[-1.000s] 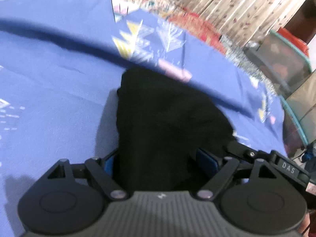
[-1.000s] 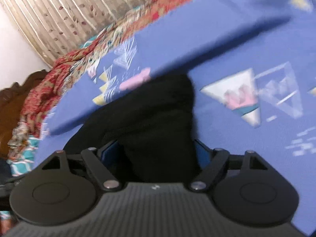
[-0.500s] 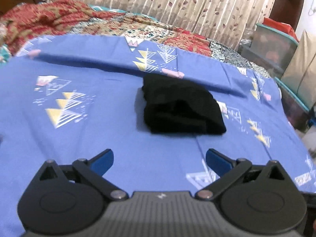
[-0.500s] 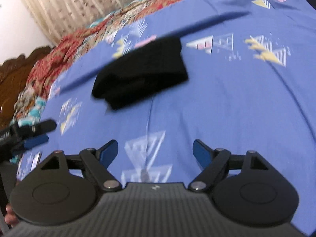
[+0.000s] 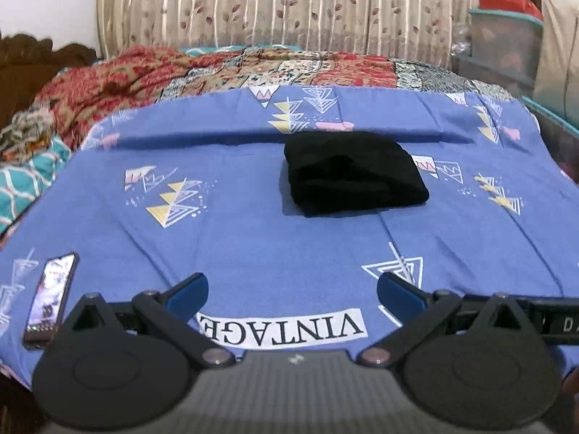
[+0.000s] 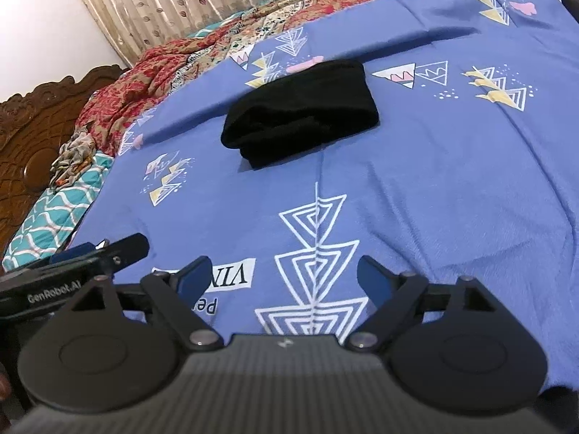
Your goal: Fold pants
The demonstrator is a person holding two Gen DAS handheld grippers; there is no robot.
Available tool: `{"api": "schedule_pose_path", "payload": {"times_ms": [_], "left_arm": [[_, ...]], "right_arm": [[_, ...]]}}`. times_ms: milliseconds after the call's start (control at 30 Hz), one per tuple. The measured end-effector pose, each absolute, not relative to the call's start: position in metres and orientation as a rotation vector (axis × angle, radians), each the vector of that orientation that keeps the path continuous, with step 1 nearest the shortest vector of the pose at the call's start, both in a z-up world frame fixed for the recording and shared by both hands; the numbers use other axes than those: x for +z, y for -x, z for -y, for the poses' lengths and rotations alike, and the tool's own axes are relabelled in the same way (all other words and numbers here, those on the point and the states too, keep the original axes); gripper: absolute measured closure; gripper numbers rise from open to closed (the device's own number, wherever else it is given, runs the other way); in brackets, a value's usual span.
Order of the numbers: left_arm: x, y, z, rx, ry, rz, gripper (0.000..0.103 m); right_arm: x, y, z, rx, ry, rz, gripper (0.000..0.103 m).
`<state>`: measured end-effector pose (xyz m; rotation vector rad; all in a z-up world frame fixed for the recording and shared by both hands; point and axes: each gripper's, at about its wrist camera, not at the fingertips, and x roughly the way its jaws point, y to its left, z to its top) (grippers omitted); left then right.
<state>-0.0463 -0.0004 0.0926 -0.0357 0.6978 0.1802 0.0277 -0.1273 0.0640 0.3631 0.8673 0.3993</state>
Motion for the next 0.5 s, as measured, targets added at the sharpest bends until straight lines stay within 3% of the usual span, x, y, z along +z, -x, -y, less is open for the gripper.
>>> {"api": "schedule_pose_path", "payload": {"times_ms": [200,500], "left_arm": [[0.088,0.043,-0.004,0.168,0.126,-0.766,0.0],[0.079,0.038,0.003,0.213,0.045,-0.821,0.0]], "right_arm": [[0.058,-0.028,0.132,0.384,-0.393,-0.886,0.013],[0.051,-0.027,0.135,0.369,-0.438,-0.911,0.013]]}}
